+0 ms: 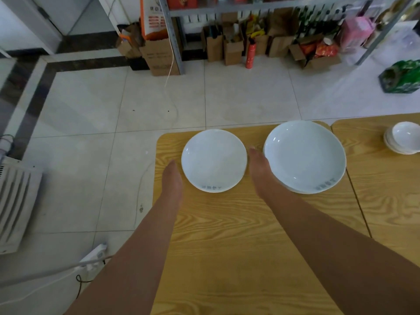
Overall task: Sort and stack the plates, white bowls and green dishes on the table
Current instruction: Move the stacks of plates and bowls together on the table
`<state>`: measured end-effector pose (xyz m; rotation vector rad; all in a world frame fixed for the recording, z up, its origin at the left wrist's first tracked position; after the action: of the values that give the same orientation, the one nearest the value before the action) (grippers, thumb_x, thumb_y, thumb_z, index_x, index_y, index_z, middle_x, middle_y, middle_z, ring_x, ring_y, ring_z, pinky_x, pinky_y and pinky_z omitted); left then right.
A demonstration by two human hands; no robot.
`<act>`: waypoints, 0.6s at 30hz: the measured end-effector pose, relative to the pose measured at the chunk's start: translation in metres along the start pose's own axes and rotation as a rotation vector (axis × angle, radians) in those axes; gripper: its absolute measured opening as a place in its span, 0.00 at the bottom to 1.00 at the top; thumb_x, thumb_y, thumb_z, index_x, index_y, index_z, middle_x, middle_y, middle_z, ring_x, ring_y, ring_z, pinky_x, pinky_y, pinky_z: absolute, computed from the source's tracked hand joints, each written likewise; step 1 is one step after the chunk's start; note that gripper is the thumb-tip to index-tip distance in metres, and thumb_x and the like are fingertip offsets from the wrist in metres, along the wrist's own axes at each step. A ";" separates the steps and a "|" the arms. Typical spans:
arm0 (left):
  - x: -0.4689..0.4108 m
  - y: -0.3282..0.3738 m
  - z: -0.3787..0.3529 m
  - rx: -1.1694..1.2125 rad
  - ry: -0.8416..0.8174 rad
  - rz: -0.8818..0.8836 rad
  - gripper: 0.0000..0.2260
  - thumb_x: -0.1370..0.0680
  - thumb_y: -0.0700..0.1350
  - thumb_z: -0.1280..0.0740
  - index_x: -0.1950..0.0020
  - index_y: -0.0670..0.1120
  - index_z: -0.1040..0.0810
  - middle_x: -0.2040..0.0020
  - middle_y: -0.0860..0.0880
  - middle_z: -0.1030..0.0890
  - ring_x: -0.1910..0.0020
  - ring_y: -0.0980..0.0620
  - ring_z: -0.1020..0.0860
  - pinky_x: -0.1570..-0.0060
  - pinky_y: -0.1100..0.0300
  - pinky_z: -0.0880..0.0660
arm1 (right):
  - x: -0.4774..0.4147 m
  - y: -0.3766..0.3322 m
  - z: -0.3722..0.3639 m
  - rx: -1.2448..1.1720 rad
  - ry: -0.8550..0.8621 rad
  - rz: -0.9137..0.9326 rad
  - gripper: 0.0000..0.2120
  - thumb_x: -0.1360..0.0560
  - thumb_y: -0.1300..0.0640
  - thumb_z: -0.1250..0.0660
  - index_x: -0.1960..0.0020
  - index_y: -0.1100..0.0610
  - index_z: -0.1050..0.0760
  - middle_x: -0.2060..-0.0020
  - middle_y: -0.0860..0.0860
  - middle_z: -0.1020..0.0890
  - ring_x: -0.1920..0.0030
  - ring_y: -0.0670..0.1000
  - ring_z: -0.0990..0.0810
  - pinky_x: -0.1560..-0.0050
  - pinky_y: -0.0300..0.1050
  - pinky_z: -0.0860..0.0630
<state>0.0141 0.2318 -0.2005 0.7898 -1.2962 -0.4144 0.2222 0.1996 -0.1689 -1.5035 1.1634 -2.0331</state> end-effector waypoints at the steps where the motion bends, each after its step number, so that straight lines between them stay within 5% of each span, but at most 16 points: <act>1: -0.003 0.002 -0.002 -0.030 0.002 -0.044 0.25 0.17 0.55 0.46 0.21 0.47 0.40 0.22 0.47 0.38 0.24 0.48 0.39 0.28 0.51 0.41 | -0.007 -0.003 -0.003 0.013 -0.007 0.014 0.22 0.16 0.45 0.49 0.27 0.55 0.33 0.37 0.52 0.27 0.43 0.47 0.34 0.44 0.45 0.39; 3: -0.010 0.002 -0.003 -0.087 0.000 -0.129 0.25 0.17 0.57 0.47 0.22 0.49 0.40 0.22 0.47 0.38 0.24 0.48 0.38 0.28 0.50 0.41 | -0.015 -0.003 -0.006 0.018 -0.004 0.017 0.25 0.17 0.43 0.50 0.26 0.55 0.34 0.32 0.53 0.28 0.38 0.48 0.31 0.43 0.46 0.39; 5: -0.017 -0.002 -0.003 -0.117 -0.012 -0.177 0.25 0.19 0.58 0.47 0.26 0.47 0.33 0.27 0.45 0.31 0.28 0.45 0.32 0.30 0.47 0.37 | -0.018 0.004 -0.008 -0.034 0.019 0.008 0.24 0.17 0.42 0.49 0.28 0.54 0.31 0.38 0.48 0.26 0.38 0.48 0.29 0.44 0.44 0.39; 8: -0.025 -0.011 -0.006 -0.123 -0.092 -0.205 0.21 0.20 0.58 0.46 0.46 0.43 0.23 0.50 0.46 0.21 0.51 0.49 0.23 0.47 0.50 0.27 | -0.016 0.014 -0.013 -0.101 0.000 -0.026 0.24 0.17 0.41 0.48 0.31 0.54 0.27 0.46 0.45 0.22 0.48 0.45 0.24 0.52 0.39 0.32; 11: -0.029 -0.013 -0.012 -0.135 -0.146 -0.224 0.19 0.18 0.55 0.45 0.43 0.43 0.22 0.53 0.52 0.21 0.54 0.53 0.24 0.56 0.57 0.28 | -0.020 0.028 -0.019 -0.136 -0.045 -0.059 0.26 0.18 0.38 0.50 0.29 0.52 0.28 0.39 0.49 0.21 0.43 0.49 0.24 0.54 0.41 0.31; 14: -0.032 -0.006 -0.017 -0.161 -0.181 -0.233 0.19 0.18 0.54 0.45 0.41 0.42 0.23 0.52 0.53 0.20 0.53 0.53 0.23 0.59 0.59 0.28 | -0.022 0.034 -0.019 -0.166 -0.052 -0.042 0.26 0.18 0.39 0.50 0.27 0.51 0.31 0.39 0.48 0.23 0.42 0.48 0.26 0.47 0.44 0.32; 18: -0.035 0.002 -0.020 -0.219 -0.217 -0.205 0.22 0.17 0.52 0.47 0.38 0.37 0.25 0.56 0.52 0.20 0.58 0.56 0.24 0.61 0.61 0.29 | -0.018 0.040 -0.018 -0.138 -0.056 0.001 0.26 0.18 0.39 0.51 0.27 0.50 0.31 0.38 0.47 0.23 0.41 0.47 0.26 0.49 0.40 0.31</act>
<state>0.0241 0.2625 -0.2245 0.7077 -1.3468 -0.8114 0.2055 0.1957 -0.2130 -1.6121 1.3051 -1.9321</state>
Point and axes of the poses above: each hand's wrist, its own x-axis away from the middle knuckle, its own z-axis out of the back of the hand, y = z × x, the point moved 1 cm from there along -x, towards the middle knuckle
